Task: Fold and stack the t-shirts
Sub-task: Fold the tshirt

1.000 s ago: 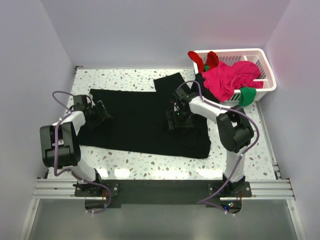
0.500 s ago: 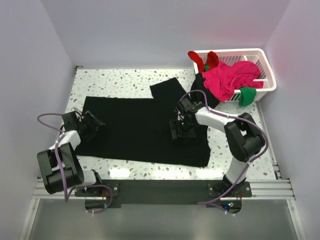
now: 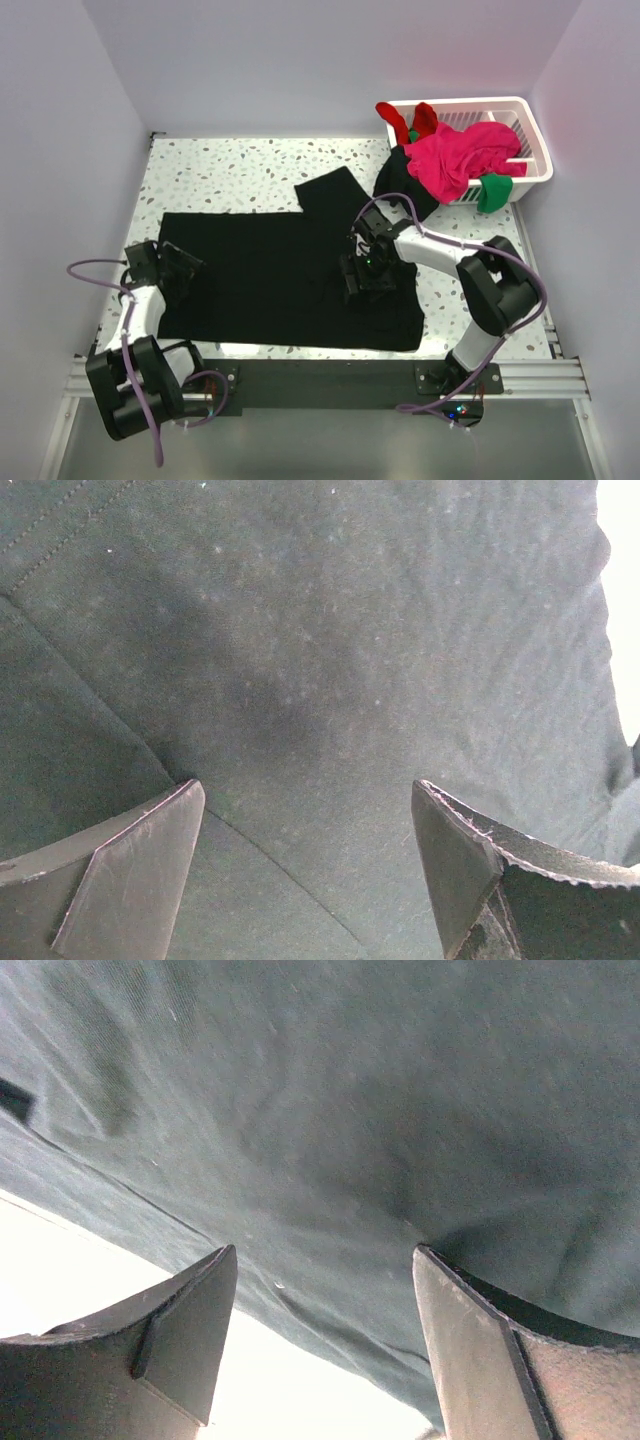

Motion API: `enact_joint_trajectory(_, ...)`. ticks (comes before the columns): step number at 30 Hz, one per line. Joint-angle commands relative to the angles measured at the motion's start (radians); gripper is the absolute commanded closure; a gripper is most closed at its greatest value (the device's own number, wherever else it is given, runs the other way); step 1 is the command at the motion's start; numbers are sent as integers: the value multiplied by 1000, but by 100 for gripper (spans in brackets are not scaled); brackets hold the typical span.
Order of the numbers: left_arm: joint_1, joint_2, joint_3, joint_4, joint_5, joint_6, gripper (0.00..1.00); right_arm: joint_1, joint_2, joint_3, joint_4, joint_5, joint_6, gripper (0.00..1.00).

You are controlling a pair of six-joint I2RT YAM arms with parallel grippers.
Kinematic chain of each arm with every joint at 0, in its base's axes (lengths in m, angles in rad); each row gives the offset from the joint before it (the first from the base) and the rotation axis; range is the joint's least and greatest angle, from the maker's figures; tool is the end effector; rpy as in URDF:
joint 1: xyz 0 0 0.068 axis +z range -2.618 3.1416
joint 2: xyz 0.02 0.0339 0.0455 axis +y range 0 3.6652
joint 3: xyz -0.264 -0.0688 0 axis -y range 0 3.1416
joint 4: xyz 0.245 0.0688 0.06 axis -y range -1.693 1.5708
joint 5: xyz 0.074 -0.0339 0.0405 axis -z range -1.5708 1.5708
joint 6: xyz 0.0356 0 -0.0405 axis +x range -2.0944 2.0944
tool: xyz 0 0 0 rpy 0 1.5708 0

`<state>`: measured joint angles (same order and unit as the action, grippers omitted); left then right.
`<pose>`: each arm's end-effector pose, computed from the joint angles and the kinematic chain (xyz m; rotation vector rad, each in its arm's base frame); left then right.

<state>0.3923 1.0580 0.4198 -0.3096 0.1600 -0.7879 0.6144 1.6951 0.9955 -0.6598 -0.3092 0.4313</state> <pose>0.1747 0.0661 0.1571 -1.3579 2.1454 -0.3601 0.2401 0.1826 0.1581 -0.3301 3.0424 0.5753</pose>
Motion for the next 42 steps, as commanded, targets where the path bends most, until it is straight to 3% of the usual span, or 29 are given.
enact_joint_trajectory(1,11,13,39,-155,-82,-5,9,4,-18,114,-136,50,-75,25)
enact_joint_trajectory(6,2,63,210,-178,-99,85,9,1,12,359,-273,110,-89,25)
enact_joint_trajectory(12,-3,166,367,-111,-76,223,10,-22,202,748,-363,222,-80,25)
enact_joint_trajectory(19,-76,263,384,38,-76,328,13,-97,472,1147,-273,308,-6,27)
enact_joint_trajectory(26,-135,299,404,53,-120,358,13,-165,646,1284,-46,390,23,29)
enact_joint_trajectory(33,-139,342,428,49,-146,322,13,-220,865,1471,38,340,27,29)
enact_joint_trajectory(42,-159,373,456,41,-183,300,13,-235,926,1483,224,335,38,30)
